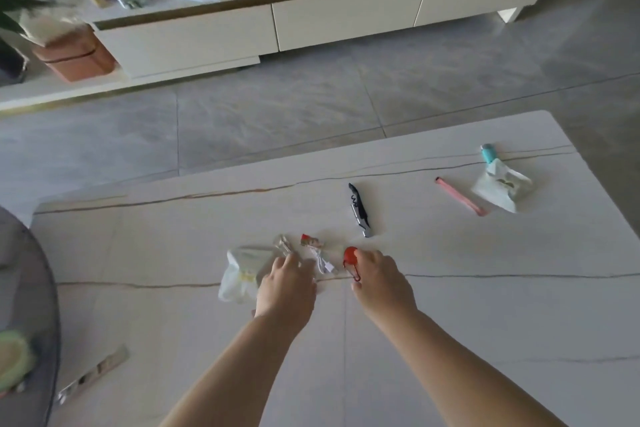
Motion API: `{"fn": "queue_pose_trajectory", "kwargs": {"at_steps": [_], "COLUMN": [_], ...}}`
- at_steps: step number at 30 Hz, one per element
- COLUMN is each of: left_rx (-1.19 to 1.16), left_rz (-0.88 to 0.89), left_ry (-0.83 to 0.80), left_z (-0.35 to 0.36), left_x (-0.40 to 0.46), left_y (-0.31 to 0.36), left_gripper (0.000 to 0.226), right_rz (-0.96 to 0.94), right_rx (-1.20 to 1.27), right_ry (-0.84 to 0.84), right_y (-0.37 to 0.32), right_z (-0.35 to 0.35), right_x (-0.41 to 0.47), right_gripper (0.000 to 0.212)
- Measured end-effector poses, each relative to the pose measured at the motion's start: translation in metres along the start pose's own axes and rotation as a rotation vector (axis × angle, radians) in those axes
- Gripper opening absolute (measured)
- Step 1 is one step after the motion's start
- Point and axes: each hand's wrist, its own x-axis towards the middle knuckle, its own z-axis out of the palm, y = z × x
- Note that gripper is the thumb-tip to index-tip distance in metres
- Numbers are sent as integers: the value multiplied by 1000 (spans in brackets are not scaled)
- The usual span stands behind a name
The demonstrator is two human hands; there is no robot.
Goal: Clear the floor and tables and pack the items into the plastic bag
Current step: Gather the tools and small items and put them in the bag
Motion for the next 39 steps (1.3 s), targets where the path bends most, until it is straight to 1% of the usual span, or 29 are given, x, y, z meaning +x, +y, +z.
{"fn": "queue_pose_trajectory", "kwargs": {"at_steps": [3, 5, 7, 9, 11, 13, 15, 18, 19, 21, 23, 24, 29, 33, 35, 37, 39], "left_rx": [41, 77, 92, 115, 136, 160, 190, 264, 292, 322, 313, 302, 252, 187, 178, 172, 158], "left_rz": [52, 74, 74, 80, 90, 95, 95, 121, 139, 167, 173, 171, 193, 141, 148, 166, 185], "left_ry": [68, 96, 113, 125, 127, 122, 114, 96, 94, 101, 120, 126, 177, 117, 98, 98, 69], "left_z": [9, 14, 17, 19, 20, 22, 24, 27, 27, 27, 28, 29, 27, 14, 11, 12, 13], "left_x": [27, 42, 54, 64, 72, 76, 78, 80, 80, 82, 82, 82, 87, 88, 86, 83, 82], "left_y": [2, 3, 3, 2, 3, 5, 7, 9, 9, 10, 10, 10, 8, 6, 4, 3, 4], "left_gripper": [48, 47, 48, 53, 53, 51, 50, 59, 62, 64, 59, 55, 42, 36, 33, 34, 41], "right_rz": [-22, -42, -58, -59, -32, -7, -34, 5, 11, -2, 2, 13, 44, 90, 126, 151, 158], "right_rx": [-36, -70, -85, -88, -87, -19, 12, 113, 140, 132, 135, 145, 100, 124, 147, 164, 171], "right_ry": [99, 142, 164, 208, 213, 192, 217, 279, 256, 269, 346, 358, 277, 255, 240, 222, 214], "right_y": [3, 7, 8, 7, 7, 10, 15, 25, 28, 34, 37, 37, 37, 36, 34, 33, 33], "right_z": [18, 30, 38, 42, 46, 49, 49, 38, 33, 26, 20, 19, 21, 25, 23, 24, 26], "right_x": [25, 36, 42, 46, 46, 45, 41, 44, 47, 57, 69, 75, 103, 109, 110, 110, 111], "right_gripper": [27, 28, 27, 24, 26, 20, 15, 9, 9, 11, 14, 17, 26, 24, 25, 25, 25]}}
